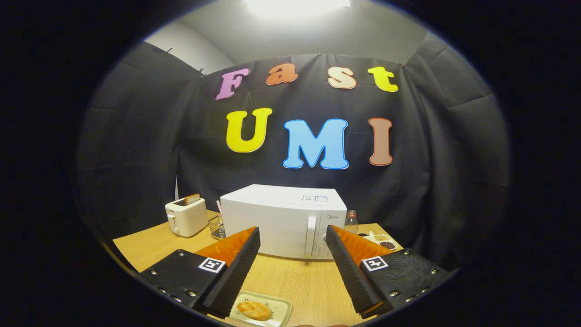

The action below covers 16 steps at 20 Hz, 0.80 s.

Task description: Open the microwave, put the food inside, and close the microwave door.

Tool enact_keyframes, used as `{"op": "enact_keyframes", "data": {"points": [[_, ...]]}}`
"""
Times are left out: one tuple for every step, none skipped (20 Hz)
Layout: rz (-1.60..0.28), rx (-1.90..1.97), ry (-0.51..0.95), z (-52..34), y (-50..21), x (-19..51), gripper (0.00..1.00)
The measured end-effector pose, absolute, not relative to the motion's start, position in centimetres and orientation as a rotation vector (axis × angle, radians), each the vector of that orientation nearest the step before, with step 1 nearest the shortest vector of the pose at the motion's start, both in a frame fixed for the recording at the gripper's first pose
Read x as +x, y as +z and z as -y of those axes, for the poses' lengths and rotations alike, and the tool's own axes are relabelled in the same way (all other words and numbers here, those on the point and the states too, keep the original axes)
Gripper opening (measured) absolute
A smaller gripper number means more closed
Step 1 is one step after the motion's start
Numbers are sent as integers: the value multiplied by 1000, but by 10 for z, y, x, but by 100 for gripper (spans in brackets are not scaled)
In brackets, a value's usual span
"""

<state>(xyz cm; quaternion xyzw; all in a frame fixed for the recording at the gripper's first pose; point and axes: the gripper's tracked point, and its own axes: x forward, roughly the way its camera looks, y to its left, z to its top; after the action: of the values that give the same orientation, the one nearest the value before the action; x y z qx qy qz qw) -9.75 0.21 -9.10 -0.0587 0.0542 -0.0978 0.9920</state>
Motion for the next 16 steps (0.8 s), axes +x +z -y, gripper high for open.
{"op": "enact_keyframes", "data": {"points": [[-121,-116,-192,-2,-102,-103,94],[-135,-112,-183,-3,-113,-108,94],[-143,-104,-172,-4,-123,-112,94],[-146,-95,-158,-7,-131,-115,94],[-148,-89,-150,-8,-139,-118,94],[-147,-86,-138,-10,-147,-119,94],[-154,-84,-122,-13,-155,-120,94],[-168,-79,-114,-15,-165,-121,94],[-184,-76,-109,-16,-172,-122,94],[-194,-72,-104,-17,-177,-122,94],[-196,-67,-96,-19,-180,-122,94],[-195,-63,-92,-19,-182,-122,94],[-188,-62,-92,-19,-181,-120,94],[-179,-63,-91,-18,-181,-117,94],[-180,-60,-89,-17,-183,-113,94],[-203,-46,-74,-20,-194,-111,94]]}}
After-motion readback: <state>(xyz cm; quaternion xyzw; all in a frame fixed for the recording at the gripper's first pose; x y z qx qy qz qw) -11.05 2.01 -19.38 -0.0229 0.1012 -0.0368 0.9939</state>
